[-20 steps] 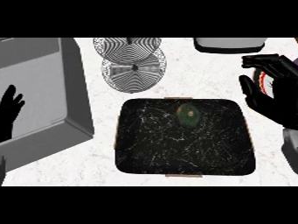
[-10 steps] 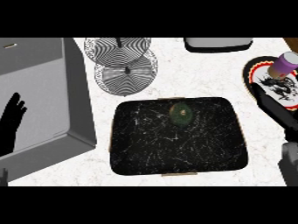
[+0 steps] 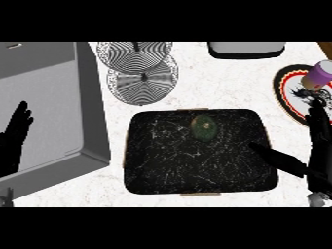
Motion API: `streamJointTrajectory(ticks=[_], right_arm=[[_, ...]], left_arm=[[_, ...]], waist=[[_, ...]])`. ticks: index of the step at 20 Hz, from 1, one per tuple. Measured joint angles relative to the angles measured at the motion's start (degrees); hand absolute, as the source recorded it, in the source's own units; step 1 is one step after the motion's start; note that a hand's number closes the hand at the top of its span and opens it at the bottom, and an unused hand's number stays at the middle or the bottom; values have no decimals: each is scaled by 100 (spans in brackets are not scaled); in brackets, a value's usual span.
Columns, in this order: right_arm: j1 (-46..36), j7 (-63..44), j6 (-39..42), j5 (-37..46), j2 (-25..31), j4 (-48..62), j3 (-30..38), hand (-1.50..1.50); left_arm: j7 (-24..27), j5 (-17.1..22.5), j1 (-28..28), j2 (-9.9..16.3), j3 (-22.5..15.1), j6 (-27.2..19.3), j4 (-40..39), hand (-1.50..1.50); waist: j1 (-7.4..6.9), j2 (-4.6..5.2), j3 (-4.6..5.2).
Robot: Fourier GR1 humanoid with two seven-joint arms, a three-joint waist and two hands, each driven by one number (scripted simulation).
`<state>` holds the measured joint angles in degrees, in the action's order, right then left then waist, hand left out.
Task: Pick the squash from the tray and place it in the tiered basket
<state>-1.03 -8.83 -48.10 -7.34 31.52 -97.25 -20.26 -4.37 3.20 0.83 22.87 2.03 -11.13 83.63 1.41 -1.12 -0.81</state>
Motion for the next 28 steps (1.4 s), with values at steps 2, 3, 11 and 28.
streamJointTrajectory(ticks=[2, 3, 11, 28], right_arm=[[34, -446, 148, 226, 375, -16, -260, -150], [28, -681, 211, 345, 541, -21, -384, -150], [-392, -2810, 596, 1346, 1614, -265, -947, -150], [-2047, -5864, 2289, 3060, 1150, -89, -2044, -150]], left_arm=[[-24, -51, 21, -47, 25, 48, 45, 0], [-30, -77, 37, -69, 35, 73, 64, 0], [-151, -271, 105, -286, 107, 255, 161, 0], [-224, -728, 110, -837, 246, 520, 346, 0]], waist=[[-38, 13, 20], [-60, 22, 31], [-173, 27, 63], [-365, 30, 8]])
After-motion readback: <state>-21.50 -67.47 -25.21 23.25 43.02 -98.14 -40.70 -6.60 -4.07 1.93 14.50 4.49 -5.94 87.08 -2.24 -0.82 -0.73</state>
